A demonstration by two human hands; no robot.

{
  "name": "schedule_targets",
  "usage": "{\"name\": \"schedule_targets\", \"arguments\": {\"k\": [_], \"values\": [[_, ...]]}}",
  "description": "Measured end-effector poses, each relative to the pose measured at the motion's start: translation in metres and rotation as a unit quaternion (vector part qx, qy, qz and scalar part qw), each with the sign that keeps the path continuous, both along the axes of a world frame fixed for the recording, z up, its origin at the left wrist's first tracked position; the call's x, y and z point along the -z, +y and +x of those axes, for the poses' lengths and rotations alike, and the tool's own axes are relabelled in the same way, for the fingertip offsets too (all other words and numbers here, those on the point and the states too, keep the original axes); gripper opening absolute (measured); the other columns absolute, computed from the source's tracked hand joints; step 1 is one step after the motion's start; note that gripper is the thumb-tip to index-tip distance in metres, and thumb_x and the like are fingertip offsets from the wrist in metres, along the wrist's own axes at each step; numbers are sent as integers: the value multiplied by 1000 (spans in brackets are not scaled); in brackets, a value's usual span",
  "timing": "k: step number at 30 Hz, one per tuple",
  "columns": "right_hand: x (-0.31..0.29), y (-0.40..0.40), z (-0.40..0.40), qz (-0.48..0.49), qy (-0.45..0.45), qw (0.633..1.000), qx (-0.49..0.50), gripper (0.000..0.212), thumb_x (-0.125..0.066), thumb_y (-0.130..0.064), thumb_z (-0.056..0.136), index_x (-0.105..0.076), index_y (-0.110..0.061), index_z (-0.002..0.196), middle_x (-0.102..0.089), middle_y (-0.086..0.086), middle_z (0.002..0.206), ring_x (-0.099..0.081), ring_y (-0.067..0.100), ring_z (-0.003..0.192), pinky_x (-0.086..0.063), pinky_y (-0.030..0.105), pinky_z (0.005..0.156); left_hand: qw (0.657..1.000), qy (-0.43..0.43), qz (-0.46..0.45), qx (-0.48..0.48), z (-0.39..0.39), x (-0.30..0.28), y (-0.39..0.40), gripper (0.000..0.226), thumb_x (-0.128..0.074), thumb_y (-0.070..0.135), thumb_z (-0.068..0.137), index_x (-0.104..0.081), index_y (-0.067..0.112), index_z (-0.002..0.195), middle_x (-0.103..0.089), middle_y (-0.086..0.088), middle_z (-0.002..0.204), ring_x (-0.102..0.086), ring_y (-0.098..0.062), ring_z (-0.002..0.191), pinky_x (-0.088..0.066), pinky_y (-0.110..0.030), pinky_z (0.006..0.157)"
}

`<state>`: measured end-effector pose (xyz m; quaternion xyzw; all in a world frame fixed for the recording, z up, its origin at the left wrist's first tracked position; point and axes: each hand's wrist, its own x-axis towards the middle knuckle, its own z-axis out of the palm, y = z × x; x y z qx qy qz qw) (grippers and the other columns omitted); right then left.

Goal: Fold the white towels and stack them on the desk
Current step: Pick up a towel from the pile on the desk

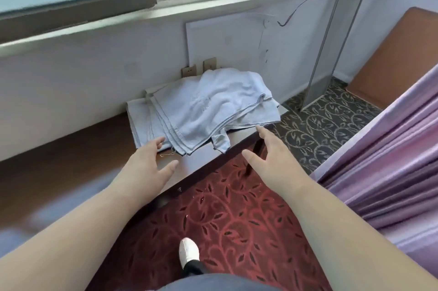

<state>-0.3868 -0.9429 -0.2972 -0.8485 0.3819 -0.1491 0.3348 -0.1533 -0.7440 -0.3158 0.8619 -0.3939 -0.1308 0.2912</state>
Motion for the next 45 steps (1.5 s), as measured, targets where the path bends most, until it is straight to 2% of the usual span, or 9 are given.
{"name": "schedule_targets", "arguments": {"k": [9, 14, 17, 21, 25, 33, 36, 41, 45], "values": [[10, -133, 87, -40, 72, 997, 8, 75, -55, -58, 91, -24, -31, 154, -31, -8, 157, -21, 9, 144, -20, 28, 115, 995, -5, 55, 80, 106, 5, -175, 69, -58, 53, 87, -30, 33, 147, -38, 5, 149, -38, -15, 136, -33, -34, 108], [24, -185, 116, -1, 70, 998, 10, 75, -56, -58, 91, -24, -32, 154, -29, -8, 157, -19, 9, 145, -19, 27, 114, 992, 21, 107, 69, 137, 17, -240, 70, -58, 51, 88, -30, 30, 148, -36, 2, 151, -38, -19, 137, -34, -39, 111], [40, -220, 140, 8, 79, 997, -9, 76, -57, -58, 90, -25, -32, 154, -29, -8, 157, -20, 10, 145, -17, 25, 112, 991, 27, 123, 53, 147, 31, -265, 70, -59, 51, 88, -30, 29, 148, -37, 0, 151, -38, -21, 136, -34, -39, 110], [56, -275, 184, 9, 102, 993, -57, 77, -59, -55, 90, -26, -28, 154, -29, -4, 158, -20, 14, 146, -20, 33, 119, 981, 31, 187, 30, 164, 44, -297, 78, -59, 53, 88, -21, 29, 152, -27, -1, 156, -31, -22, 140, -31, -39, 112], [66, -330, 223, -18, 146, 982, -121, 79, -56, -59, 89, -22, -31, 155, -20, 1, 162, -10, 17, 149, -18, 39, 120, 967, 54, 250, -8, 180, 50, -330, 84, -57, 54, 90, -10, 28, 155, -15, -2, 161, -25, -25, 144, -27, -40, 115], [100, -433, 283, -54, 229, 949, -210, 84, -50, -66, 89, -15, -30, 156, -10, 2, 165, 0, 22, 151, -16, 45, 121, 938, 14, 345, -45, 188, 81, -396, 95, -53, 64, 85, 2, 33, 155, 3, -4, 163, -4, -26, 149, -17, -45, 118], [115, -455, 295, -52, 250, 939, -229, 84, -49, -67, 89, -14, -30, 156, -9, 2, 165, 1, 23, 151, -13, 43, 121, 932, 14, 359, -49, 191, 94, -409, 96, -52, 66, 85, 3, 32, 155, 5, -4, 163, -1, -26, 149, -13, -44, 119], [131, -475, 316, -43, 266, 926, -264, 85, -49, -65, 90, -10, -31, 157, -7, 2, 165, 2, 23, 152, -12, 43, 121, 925, 69, 367, -71, 195, 110, -415, 95, -53, 63, 86, 6, 34, 154, 8, -1, 163, 2, -24, 149, -14, -42, 119], [141, -486, 341, -55, 264, 917, -295, 87, -47, -67, 89, -5, -32, 157, -5, 3, 165, 2, 24, 151, -11, 45, 121, 929, 56, 355, -91, 197, 113, -418, 89, -45, 65, 90, 9, 32, 154, 7, 0, 163, 2, -23, 149, -13, -41, 120]]}}
